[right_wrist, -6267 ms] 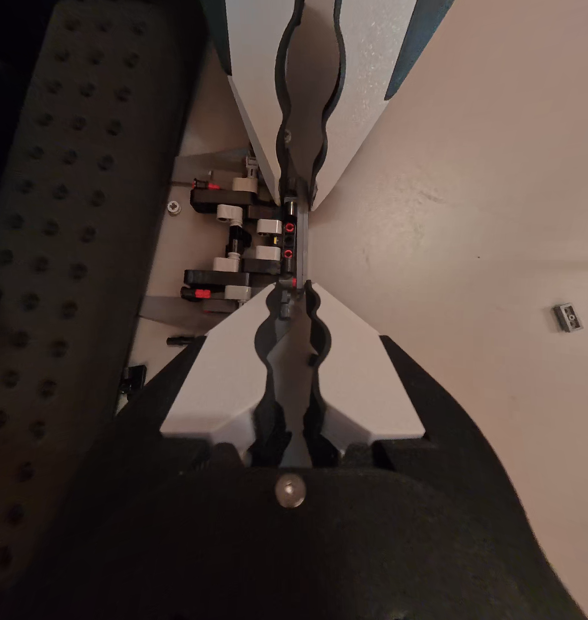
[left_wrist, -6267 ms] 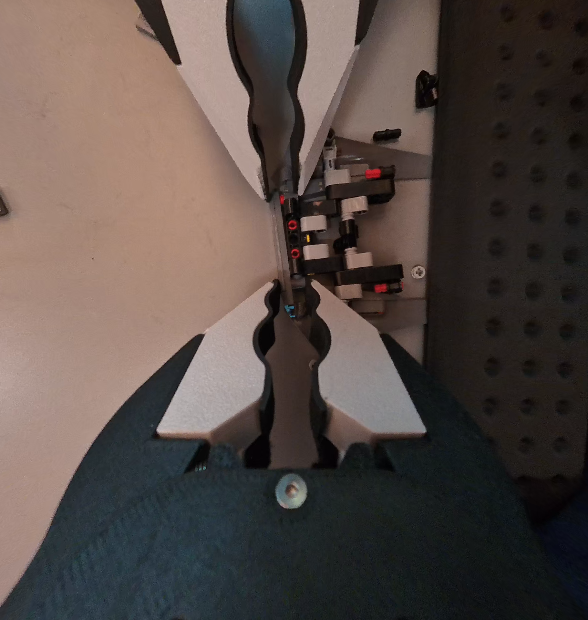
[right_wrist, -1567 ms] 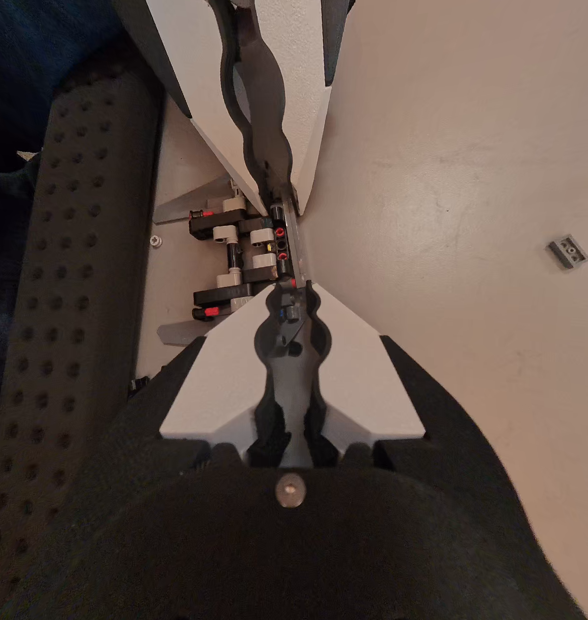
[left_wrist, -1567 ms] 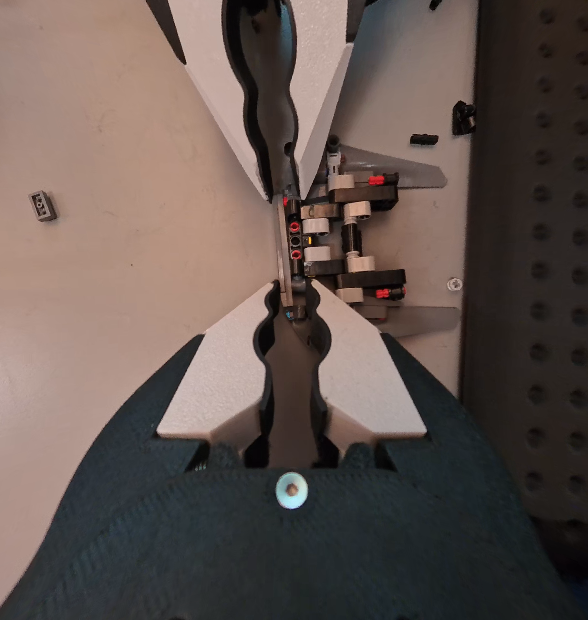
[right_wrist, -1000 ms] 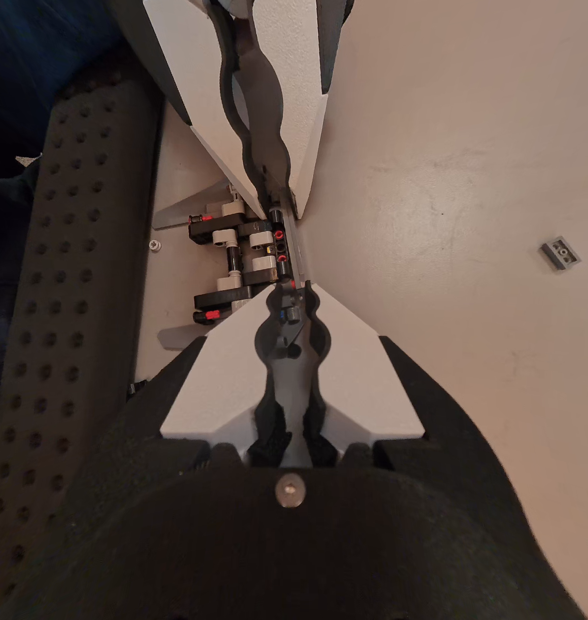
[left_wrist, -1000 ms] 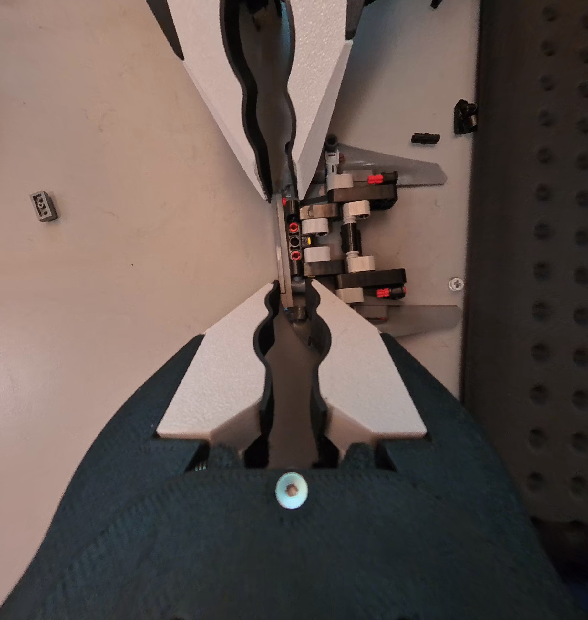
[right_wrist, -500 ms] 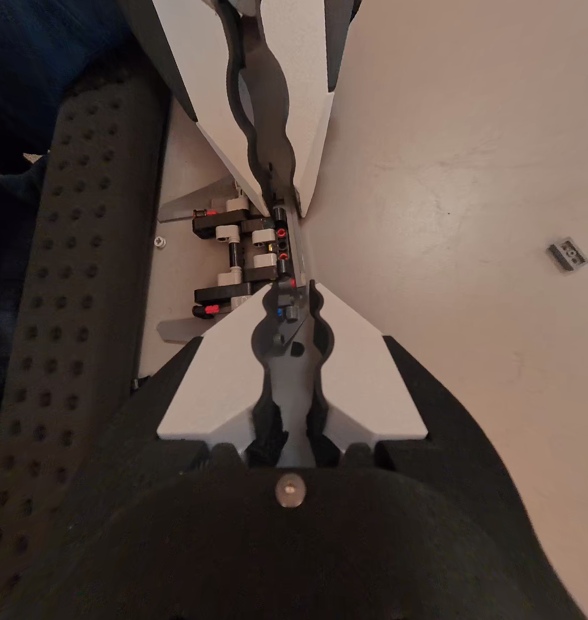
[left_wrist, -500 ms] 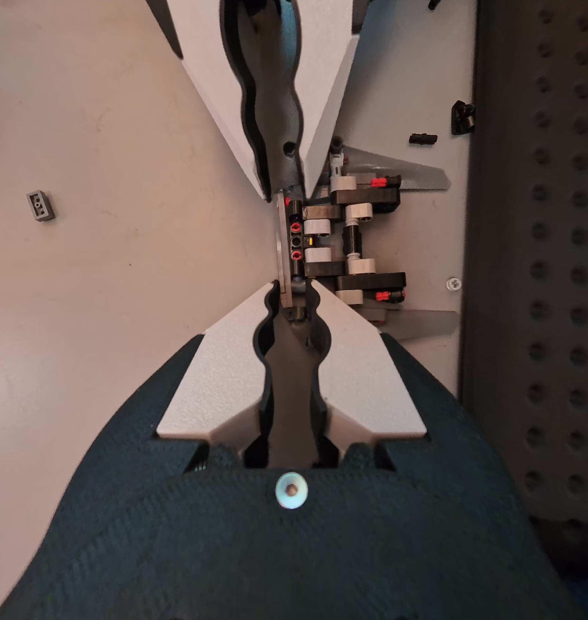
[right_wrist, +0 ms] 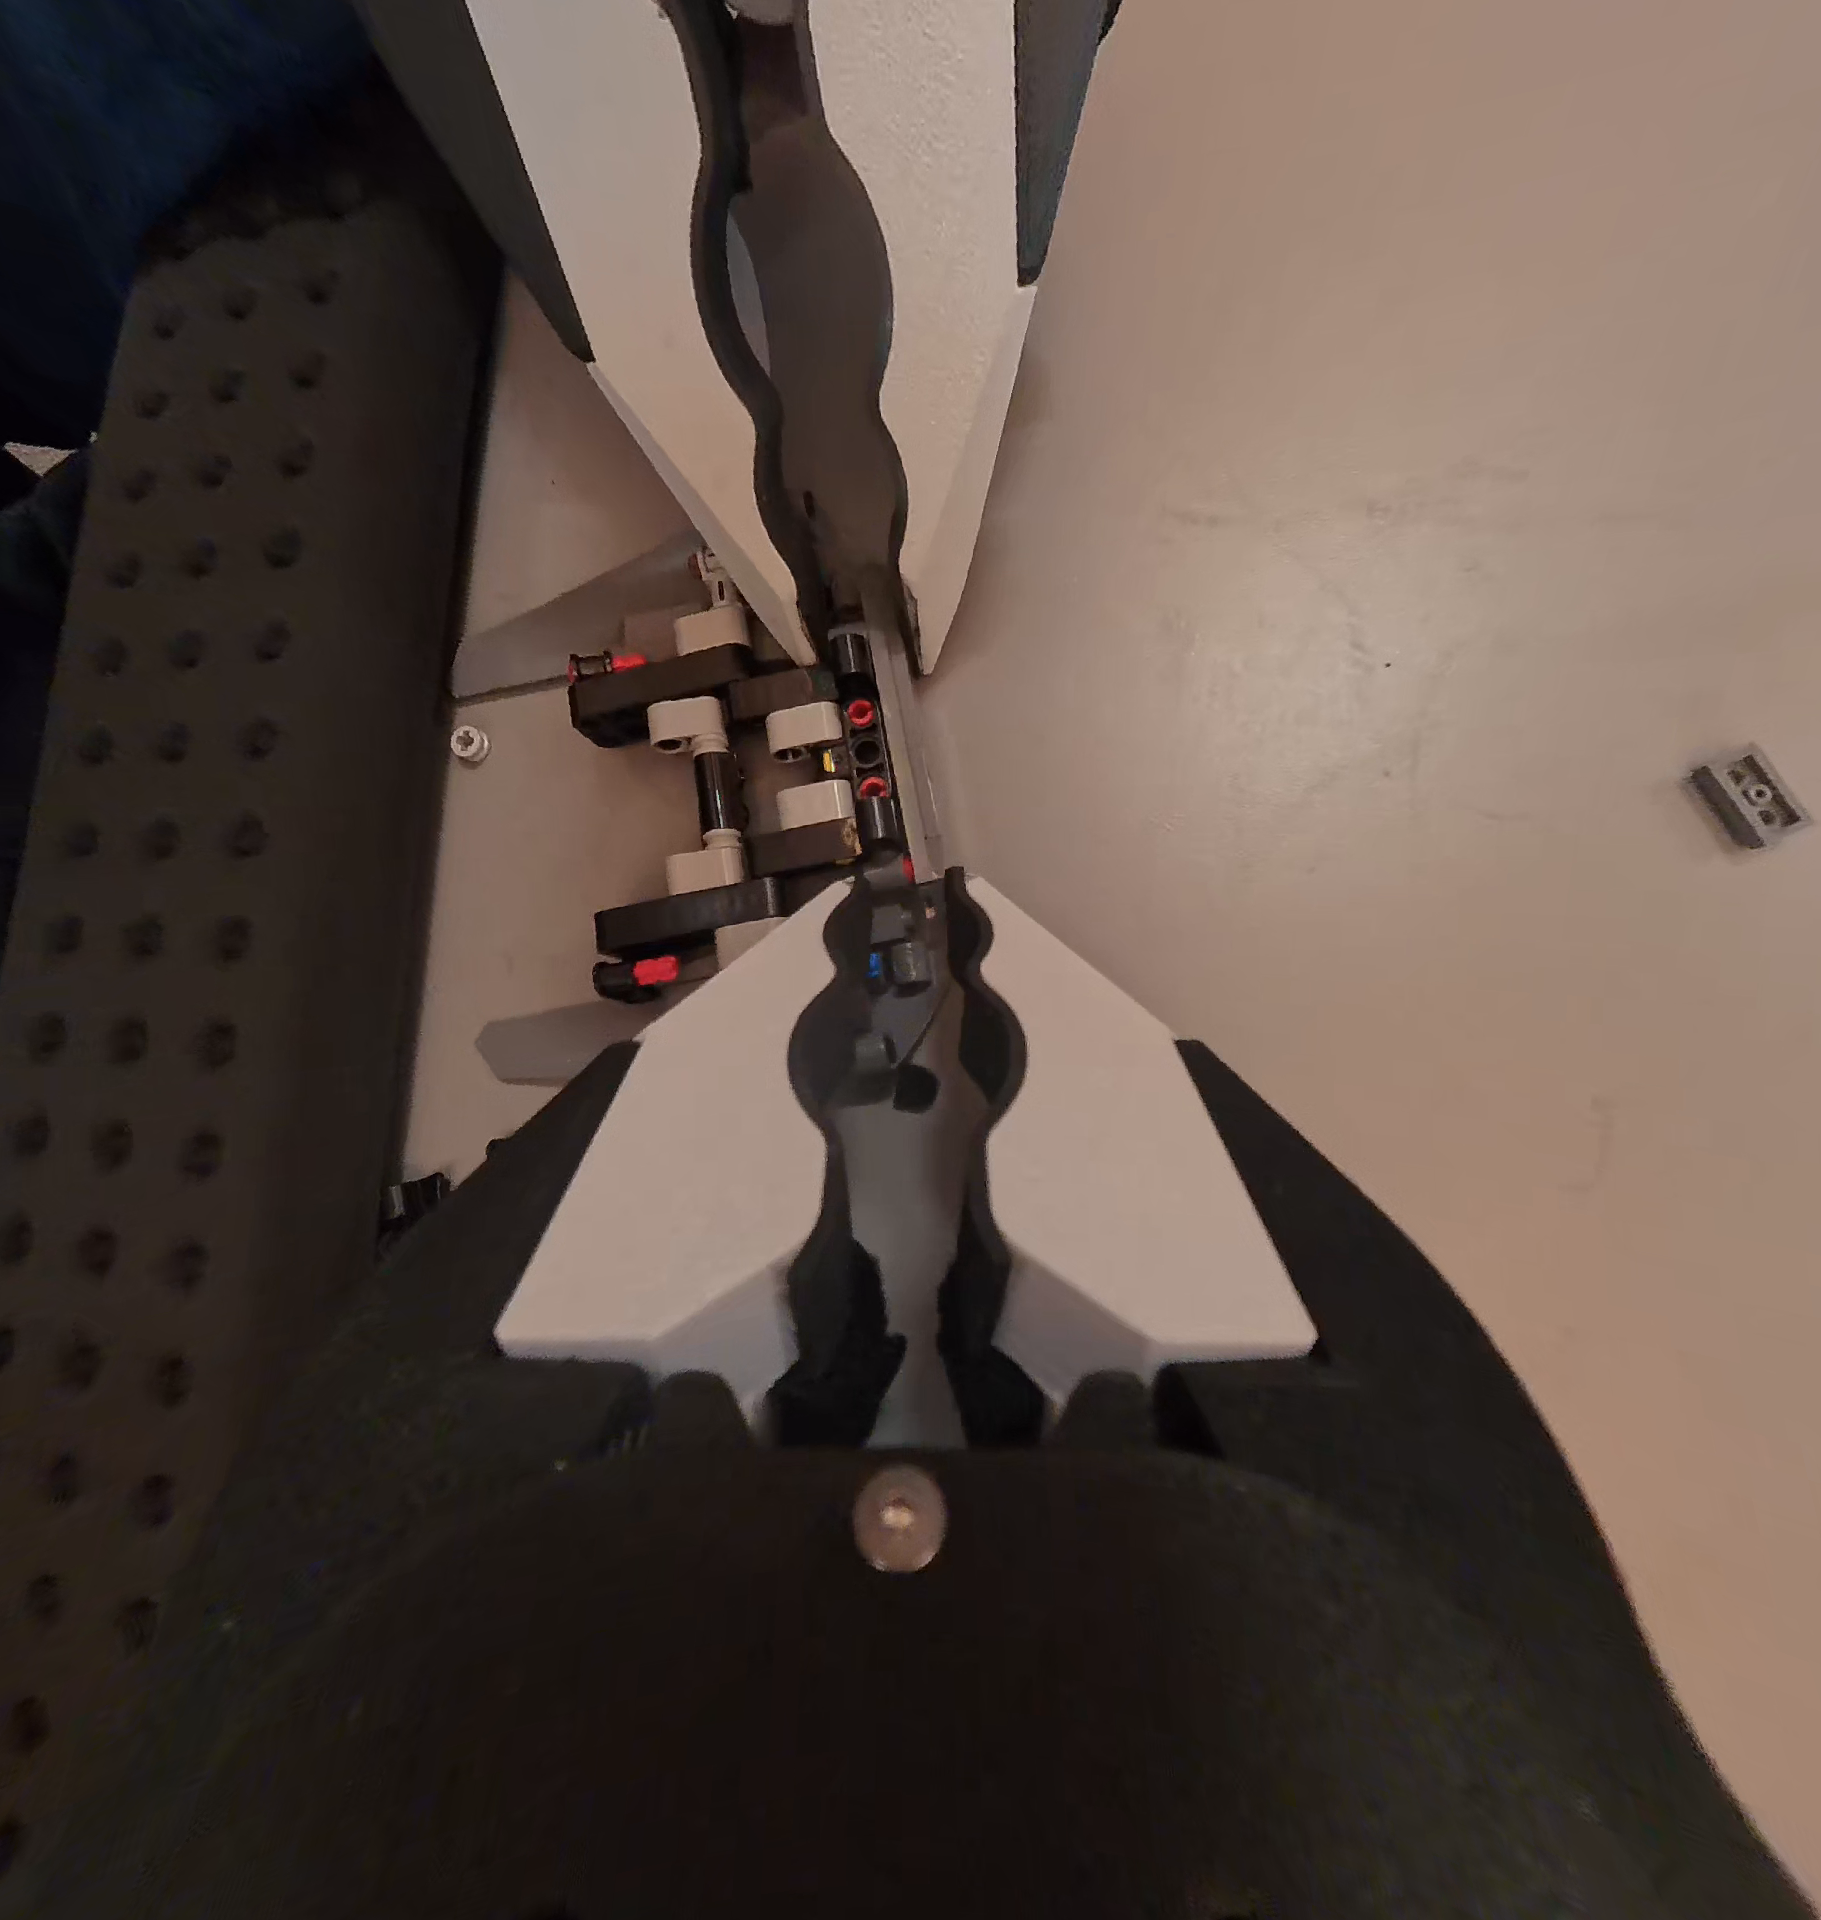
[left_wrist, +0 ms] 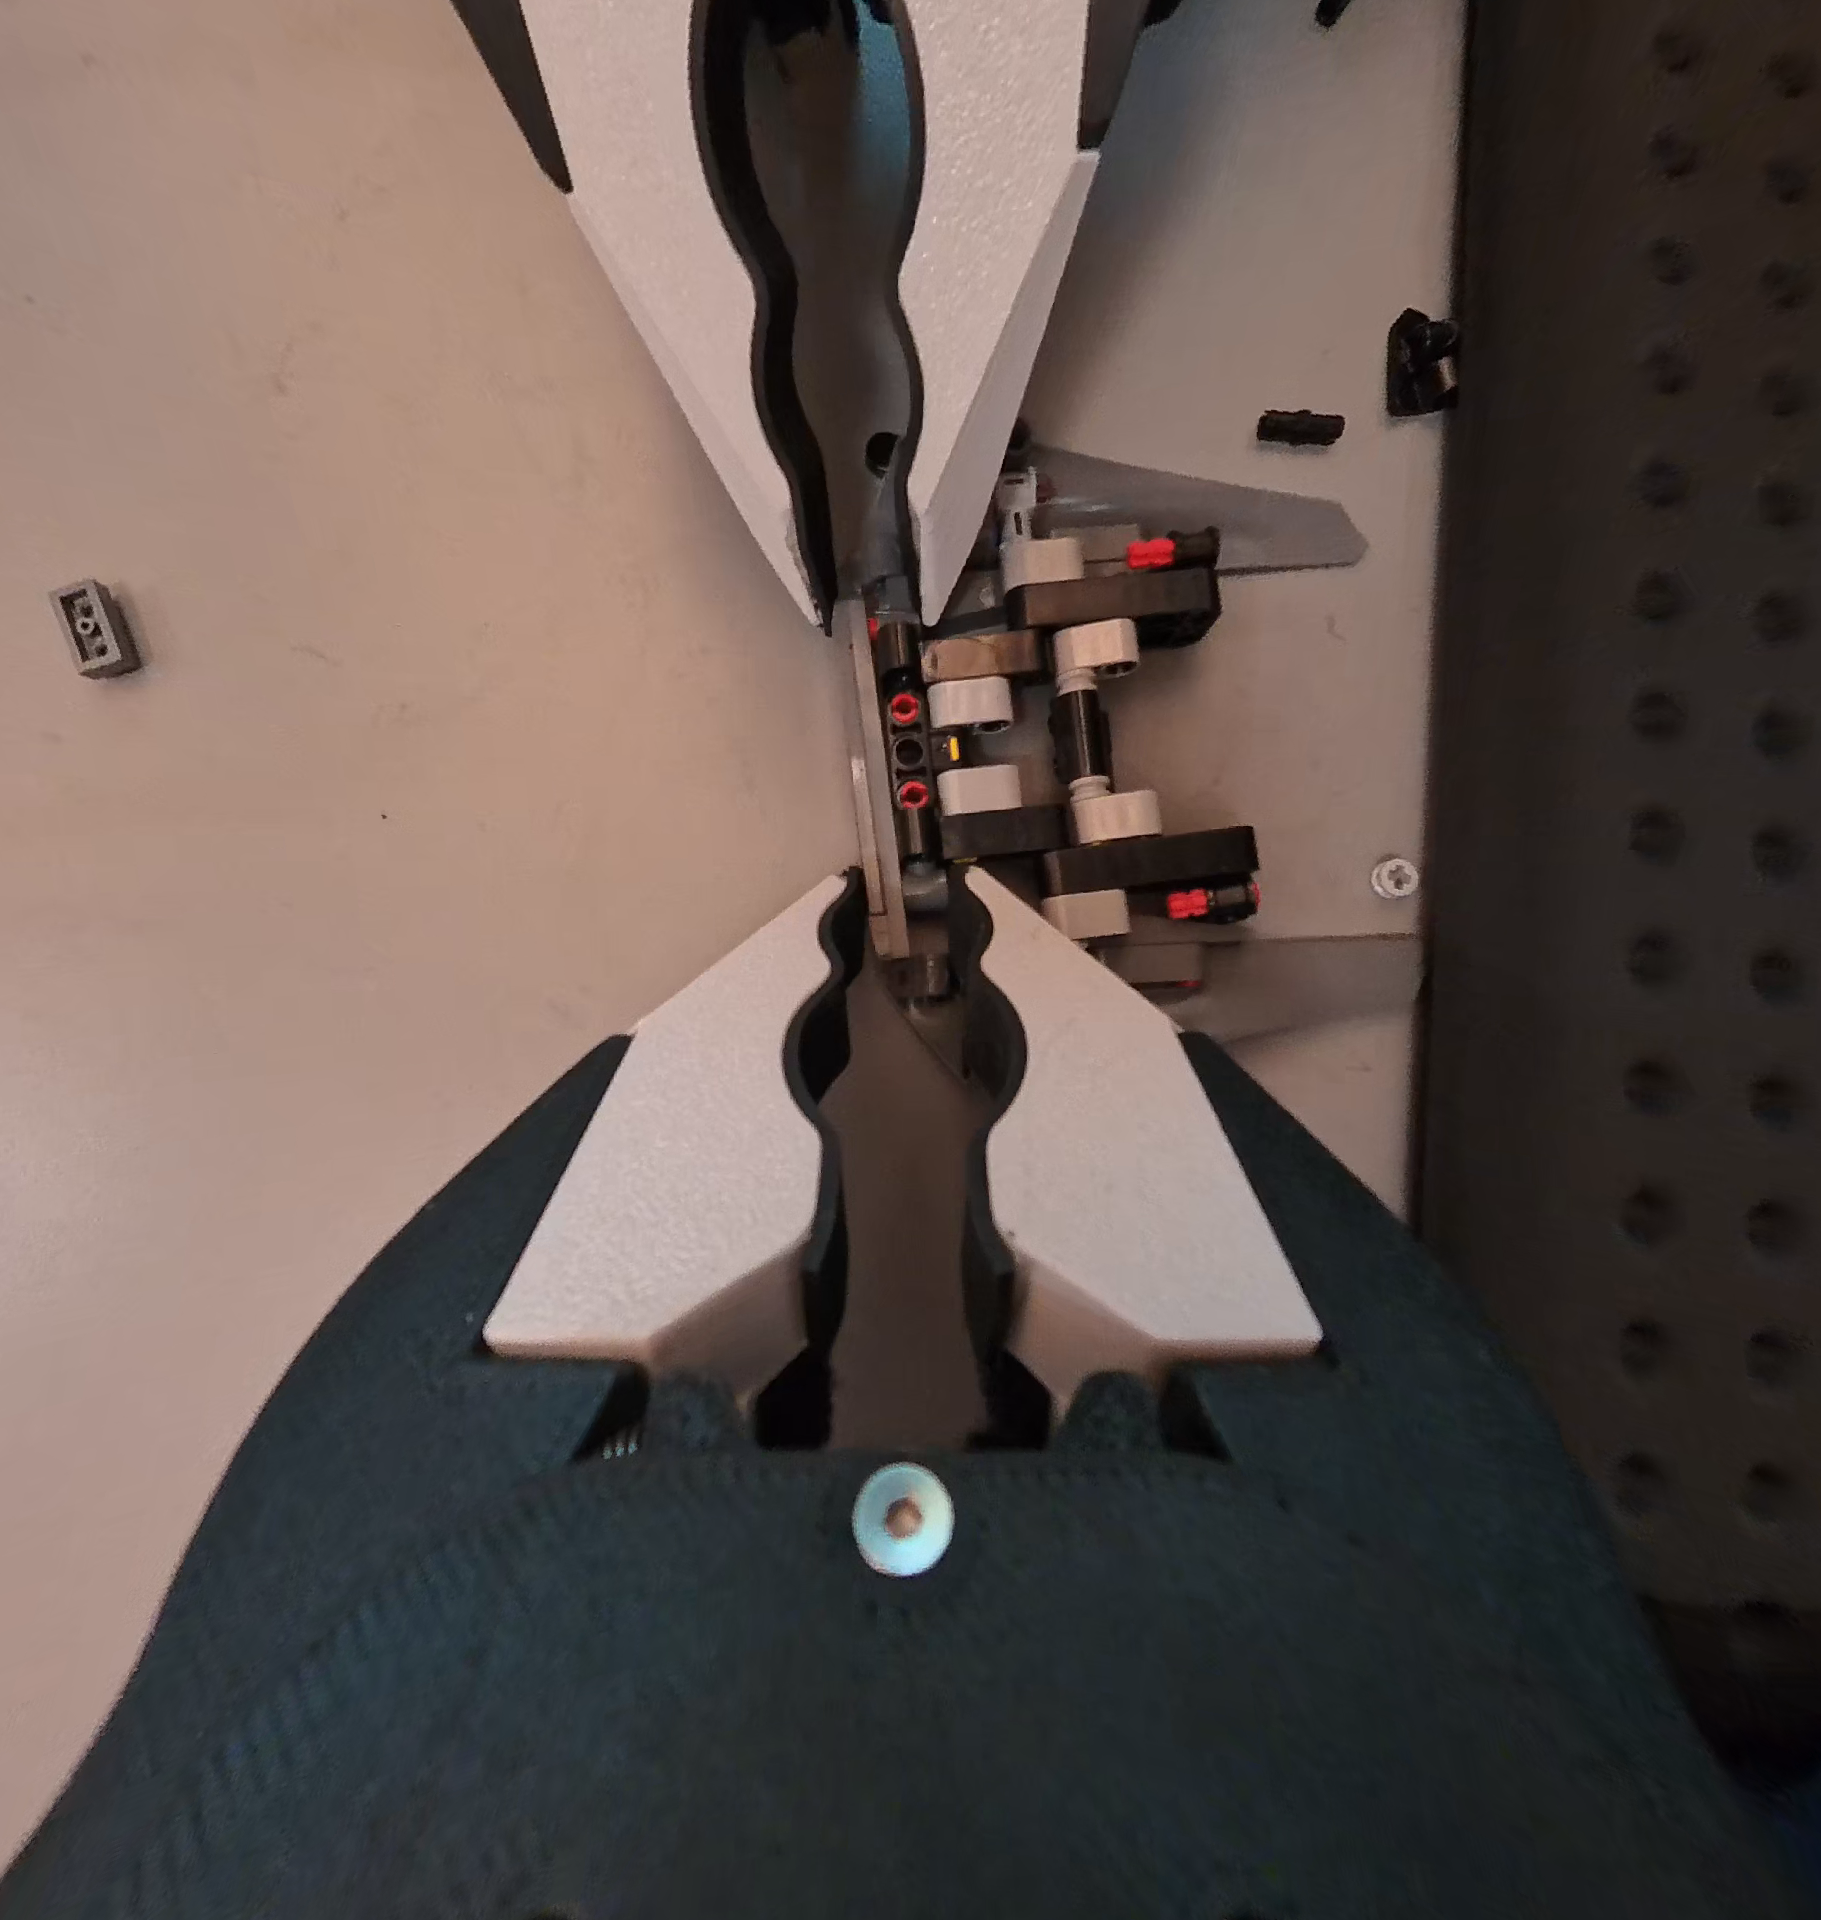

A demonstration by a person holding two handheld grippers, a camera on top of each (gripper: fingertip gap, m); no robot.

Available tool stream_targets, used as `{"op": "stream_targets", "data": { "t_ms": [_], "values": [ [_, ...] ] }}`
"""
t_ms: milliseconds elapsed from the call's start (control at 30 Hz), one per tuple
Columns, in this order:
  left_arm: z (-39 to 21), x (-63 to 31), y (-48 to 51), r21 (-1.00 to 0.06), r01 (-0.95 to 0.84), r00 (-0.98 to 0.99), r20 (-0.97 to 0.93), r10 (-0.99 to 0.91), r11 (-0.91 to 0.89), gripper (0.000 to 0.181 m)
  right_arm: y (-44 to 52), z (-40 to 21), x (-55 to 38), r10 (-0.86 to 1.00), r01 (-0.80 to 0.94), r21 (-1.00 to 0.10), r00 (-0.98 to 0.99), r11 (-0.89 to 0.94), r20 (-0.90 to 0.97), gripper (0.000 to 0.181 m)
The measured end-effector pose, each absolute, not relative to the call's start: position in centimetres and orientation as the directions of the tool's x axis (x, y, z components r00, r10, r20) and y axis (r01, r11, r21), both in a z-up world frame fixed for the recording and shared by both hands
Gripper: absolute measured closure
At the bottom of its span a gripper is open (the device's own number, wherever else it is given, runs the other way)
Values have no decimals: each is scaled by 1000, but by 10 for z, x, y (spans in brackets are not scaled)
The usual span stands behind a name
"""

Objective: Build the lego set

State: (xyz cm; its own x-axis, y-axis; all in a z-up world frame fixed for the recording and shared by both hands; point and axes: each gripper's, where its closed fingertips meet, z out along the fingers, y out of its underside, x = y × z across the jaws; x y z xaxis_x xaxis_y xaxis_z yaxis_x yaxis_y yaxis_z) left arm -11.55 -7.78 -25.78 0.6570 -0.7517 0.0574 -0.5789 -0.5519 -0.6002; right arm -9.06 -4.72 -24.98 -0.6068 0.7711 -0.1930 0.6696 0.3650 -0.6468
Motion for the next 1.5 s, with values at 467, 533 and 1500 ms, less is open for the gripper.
{"op": "stream_targets", "data": {
  "t_ms": [467, 533, 1500],
  "values": [
    [-249, -125, -88, -626, -523, 679, 103, -727, -578, 163, -49, -250, -91, 768, 675, -648, -605, 353, -211, 170],
    [-249, -125, -87, -626, -519, 680, 109, -725, -582, 163, -49, -250, -91, 768, 676, -648, -604, 352, -213, 170],
    [-256, -119, -82, -599, -551, 673, 93, -734, -581, 168, -50, -251, -92, 768, 672, -641, -610, 371, -195, 170]
  ]
}}
